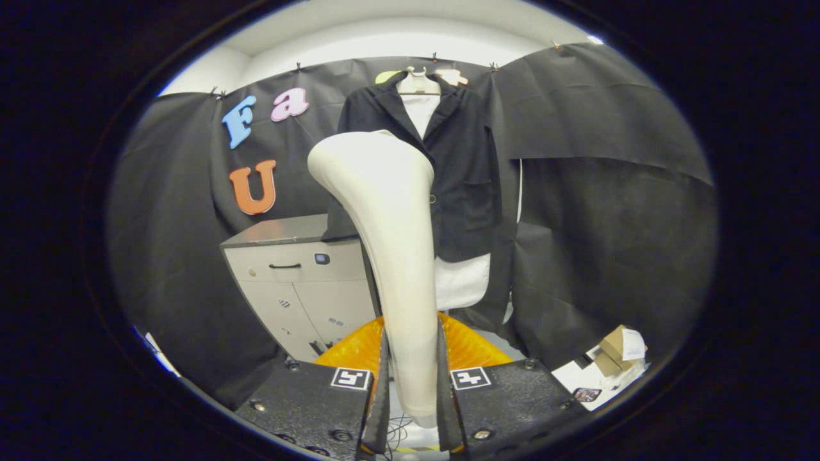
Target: Iron the clothes twice with a garment steamer, once on the left side and once on the right side.
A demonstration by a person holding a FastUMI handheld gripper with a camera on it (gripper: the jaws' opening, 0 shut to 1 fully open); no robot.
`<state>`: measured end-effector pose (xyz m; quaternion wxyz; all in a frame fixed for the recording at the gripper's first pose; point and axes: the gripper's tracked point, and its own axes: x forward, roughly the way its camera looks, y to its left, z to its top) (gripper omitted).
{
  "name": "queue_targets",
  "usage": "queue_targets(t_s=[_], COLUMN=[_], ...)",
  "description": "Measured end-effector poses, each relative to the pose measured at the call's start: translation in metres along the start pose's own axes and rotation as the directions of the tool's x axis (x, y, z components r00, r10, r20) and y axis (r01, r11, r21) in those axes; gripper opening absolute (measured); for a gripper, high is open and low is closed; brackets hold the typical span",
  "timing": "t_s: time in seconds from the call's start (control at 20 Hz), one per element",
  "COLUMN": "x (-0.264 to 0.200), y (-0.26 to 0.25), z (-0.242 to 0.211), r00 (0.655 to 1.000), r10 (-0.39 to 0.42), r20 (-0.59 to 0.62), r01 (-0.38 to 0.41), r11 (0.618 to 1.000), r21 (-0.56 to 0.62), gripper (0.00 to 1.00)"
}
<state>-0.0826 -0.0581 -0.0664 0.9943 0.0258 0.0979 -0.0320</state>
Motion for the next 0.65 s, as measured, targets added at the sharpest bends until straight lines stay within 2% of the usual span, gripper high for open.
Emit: queue_targets(t_s=[0.65], x=[-0.013], y=[-0.003], z=[-0.001], r00=[1.000], r10=[0.020], r20=[0.002], r01=[-0.020], r11=[1.000], r21=[0.000], gripper=[0.33])
